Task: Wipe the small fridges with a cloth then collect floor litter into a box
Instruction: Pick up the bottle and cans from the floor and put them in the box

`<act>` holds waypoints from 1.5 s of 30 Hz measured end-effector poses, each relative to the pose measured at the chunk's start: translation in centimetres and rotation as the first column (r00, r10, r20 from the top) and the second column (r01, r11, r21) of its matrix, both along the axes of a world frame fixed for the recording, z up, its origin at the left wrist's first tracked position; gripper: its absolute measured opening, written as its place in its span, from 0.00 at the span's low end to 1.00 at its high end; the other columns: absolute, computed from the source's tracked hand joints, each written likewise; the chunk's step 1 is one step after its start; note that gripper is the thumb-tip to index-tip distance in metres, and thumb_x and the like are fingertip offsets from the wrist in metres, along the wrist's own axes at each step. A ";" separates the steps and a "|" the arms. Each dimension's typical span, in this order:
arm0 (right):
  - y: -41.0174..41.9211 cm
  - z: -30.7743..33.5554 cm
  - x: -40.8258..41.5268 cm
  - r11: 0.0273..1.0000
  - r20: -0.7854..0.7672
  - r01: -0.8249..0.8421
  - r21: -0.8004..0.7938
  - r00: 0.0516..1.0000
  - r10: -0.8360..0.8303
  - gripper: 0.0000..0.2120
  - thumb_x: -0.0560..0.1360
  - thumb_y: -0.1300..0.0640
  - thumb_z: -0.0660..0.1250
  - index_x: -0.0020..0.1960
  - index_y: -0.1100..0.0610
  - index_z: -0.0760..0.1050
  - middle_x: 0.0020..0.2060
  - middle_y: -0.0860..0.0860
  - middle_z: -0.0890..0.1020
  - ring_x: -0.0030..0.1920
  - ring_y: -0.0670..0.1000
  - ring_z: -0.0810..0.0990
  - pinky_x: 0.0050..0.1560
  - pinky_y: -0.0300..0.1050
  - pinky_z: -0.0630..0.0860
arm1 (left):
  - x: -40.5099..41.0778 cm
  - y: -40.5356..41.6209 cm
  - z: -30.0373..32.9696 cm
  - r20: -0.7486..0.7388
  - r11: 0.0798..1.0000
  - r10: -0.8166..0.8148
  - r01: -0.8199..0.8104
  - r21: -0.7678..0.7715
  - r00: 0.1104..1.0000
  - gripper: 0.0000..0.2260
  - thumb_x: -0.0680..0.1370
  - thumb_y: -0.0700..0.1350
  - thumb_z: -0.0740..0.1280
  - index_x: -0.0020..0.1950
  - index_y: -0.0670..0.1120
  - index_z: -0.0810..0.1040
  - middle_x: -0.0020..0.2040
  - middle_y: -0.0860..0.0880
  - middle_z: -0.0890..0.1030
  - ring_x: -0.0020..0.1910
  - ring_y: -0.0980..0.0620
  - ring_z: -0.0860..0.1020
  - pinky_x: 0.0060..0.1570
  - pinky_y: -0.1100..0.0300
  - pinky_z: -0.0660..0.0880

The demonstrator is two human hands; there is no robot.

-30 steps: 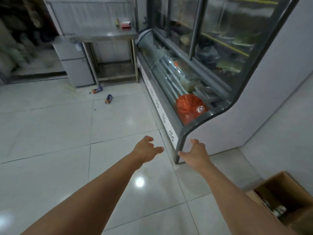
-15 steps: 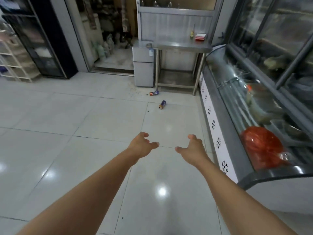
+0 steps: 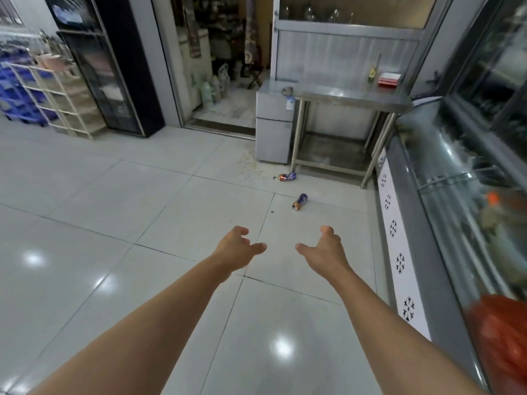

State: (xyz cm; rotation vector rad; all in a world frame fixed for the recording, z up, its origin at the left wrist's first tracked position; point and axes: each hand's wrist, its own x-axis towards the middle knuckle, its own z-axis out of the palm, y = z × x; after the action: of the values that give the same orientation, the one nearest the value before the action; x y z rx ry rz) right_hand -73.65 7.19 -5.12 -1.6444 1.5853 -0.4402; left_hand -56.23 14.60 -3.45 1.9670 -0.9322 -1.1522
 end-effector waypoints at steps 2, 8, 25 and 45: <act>-3.3 0.1 1.2 1.000 -0.008 0.002 -0.005 1.000 -0.002 0.36 0.73 0.49 0.68 0.73 0.58 0.53 0.70 0.57 0.61 0.62 0.57 0.71 0.48 0.43 0.68 | 1.3 -3.1 0.1 0.001 1.000 0.007 -0.007 -0.007 1.000 0.29 0.73 0.50 0.70 0.70 0.45 0.63 0.66 0.45 0.72 0.60 0.47 0.74 0.58 0.56 0.70; -13.9 0.0 6.1 0.999 -0.030 0.033 -0.027 0.999 -0.033 0.34 0.74 0.49 0.68 0.72 0.59 0.55 0.69 0.57 0.62 0.63 0.57 0.71 0.48 0.43 0.66 | 6.3 -14.4 -0.5 -0.006 1.000 -0.018 0.018 -0.024 1.000 0.29 0.74 0.50 0.70 0.71 0.45 0.63 0.67 0.45 0.72 0.63 0.46 0.73 0.63 0.54 0.69; -45.3 -2.0 16.9 0.980 -0.053 0.193 0.051 0.980 -0.190 0.32 0.73 0.50 0.68 0.71 0.57 0.57 0.66 0.56 0.65 0.52 0.52 0.70 0.46 0.42 0.68 | 18.2 -49.3 -2.0 -0.004 0.982 -0.184 0.184 0.044 0.983 0.28 0.74 0.50 0.69 0.70 0.45 0.64 0.67 0.45 0.73 0.62 0.46 0.73 0.62 0.53 0.69; -82.1 -8.1 27.9 0.955 -0.135 0.262 0.138 0.960 -0.244 0.33 0.74 0.50 0.69 0.71 0.57 0.56 0.68 0.56 0.66 0.61 0.56 0.74 0.45 0.39 0.69 | 29.8 -87.3 -7.2 -0.013 0.968 -0.216 0.216 0.128 0.976 0.27 0.74 0.50 0.69 0.69 0.44 0.65 0.60 0.46 0.77 0.56 0.49 0.74 0.54 0.59 0.68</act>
State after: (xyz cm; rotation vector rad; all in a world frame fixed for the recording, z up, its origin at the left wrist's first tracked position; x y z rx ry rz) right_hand -45.71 -74.92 -13.17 -1.3764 1.8802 -0.3468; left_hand -26.43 -72.68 -10.61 2.0047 -1.1202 -1.3632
